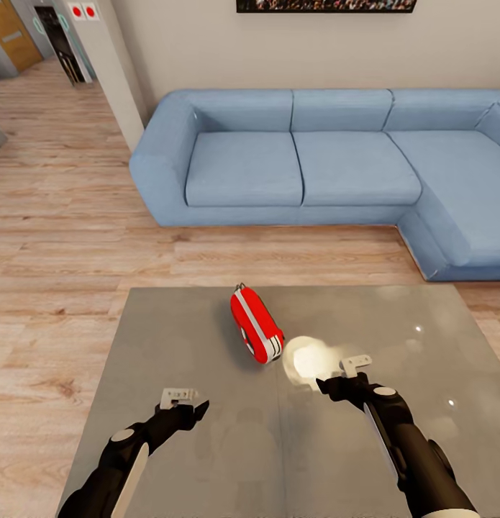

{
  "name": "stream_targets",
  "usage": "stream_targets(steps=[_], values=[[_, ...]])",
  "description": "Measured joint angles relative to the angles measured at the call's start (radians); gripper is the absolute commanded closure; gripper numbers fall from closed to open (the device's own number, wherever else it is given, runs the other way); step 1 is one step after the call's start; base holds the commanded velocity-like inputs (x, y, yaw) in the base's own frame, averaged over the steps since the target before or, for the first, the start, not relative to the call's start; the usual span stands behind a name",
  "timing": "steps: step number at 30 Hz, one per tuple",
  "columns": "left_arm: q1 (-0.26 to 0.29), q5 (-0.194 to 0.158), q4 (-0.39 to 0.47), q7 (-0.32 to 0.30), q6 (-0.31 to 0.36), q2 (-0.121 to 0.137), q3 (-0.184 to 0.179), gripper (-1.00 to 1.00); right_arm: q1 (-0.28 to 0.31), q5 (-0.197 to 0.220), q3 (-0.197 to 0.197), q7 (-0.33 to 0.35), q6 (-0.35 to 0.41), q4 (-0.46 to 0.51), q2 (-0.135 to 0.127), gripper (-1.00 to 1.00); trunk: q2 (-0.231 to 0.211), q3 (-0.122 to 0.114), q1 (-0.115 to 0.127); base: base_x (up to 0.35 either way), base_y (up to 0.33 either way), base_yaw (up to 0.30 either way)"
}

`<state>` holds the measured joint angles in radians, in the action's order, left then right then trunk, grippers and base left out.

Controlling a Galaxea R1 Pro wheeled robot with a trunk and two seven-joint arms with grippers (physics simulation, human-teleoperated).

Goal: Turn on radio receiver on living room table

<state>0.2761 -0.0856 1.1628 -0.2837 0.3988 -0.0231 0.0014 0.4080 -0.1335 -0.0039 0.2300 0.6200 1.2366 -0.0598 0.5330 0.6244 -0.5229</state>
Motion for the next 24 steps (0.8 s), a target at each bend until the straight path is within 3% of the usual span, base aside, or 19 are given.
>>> stream_targets(steps=[24], values=[[0.000,-0.001,-0.005,0.000,0.000,0.000,0.000,-1.00,0.000,0.001,-0.001,0.002,0.028,0.023,-0.002,-1.00,0.000,0.003,0.000,0.000,0.000,0.000]])
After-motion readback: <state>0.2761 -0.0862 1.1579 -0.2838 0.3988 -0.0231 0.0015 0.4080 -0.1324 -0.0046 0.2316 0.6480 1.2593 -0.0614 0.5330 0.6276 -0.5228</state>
